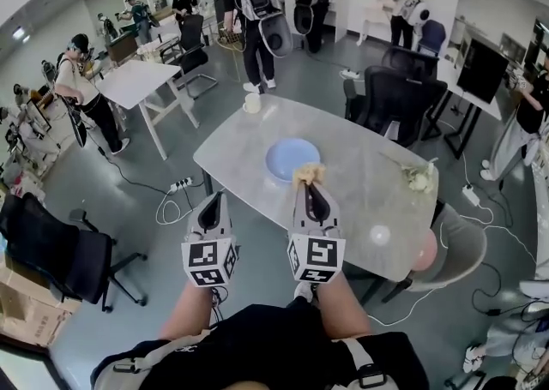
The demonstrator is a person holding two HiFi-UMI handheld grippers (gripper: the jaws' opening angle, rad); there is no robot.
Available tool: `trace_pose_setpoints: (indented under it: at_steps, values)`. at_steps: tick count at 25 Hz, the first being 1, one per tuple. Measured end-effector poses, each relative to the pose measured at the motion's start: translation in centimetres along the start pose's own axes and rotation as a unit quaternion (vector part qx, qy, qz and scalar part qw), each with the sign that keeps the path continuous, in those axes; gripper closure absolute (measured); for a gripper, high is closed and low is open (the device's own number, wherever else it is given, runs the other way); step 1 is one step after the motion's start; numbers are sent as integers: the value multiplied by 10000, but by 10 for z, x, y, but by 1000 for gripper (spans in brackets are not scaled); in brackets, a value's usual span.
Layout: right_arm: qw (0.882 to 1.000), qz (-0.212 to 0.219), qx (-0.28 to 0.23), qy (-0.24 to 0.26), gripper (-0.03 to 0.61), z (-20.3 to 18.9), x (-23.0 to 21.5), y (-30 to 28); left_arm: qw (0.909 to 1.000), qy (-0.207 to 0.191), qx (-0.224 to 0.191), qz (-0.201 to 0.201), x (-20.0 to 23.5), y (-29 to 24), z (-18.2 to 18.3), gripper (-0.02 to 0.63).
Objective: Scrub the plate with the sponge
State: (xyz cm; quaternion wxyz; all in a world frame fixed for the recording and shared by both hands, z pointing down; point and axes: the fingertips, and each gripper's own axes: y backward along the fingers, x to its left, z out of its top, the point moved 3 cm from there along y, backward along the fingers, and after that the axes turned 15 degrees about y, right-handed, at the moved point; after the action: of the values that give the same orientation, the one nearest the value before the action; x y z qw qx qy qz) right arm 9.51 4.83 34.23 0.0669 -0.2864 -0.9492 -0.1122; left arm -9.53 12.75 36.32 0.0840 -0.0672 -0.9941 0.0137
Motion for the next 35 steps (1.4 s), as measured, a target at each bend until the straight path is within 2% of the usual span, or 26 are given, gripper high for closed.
trace_pose_setpoints:
  at_steps: [4, 8, 15, 23, 32, 35]
  values:
    - [9996, 103, 128, -222, 557, -22, -24, -60, 10000, 30, 72, -3, 0, -70, 3, 615]
    - [9994, 204, 150, -242, 557, -39, -49, -118, 10000, 19, 84, -21, -6, -138, 5, 615]
    - [9991, 192, 289, -250, 557, -69, -68, -189, 9995, 29, 273, -159, 1, -220, -8, 615]
    - [9988, -231, 423, -4, 557, -65, -52, -252, 9965, 126, 337, -757, 45, -303, 11, 615]
    - [9944, -746, 739, 106, 557, -88, -67, -282, 9916, 47, 631, -1126, 60, -370, -9, 615]
    - [9914, -957, 827, 343, 557, -93, -72, -283, 9889, 132, 721, -1293, 58, -383, -15, 615]
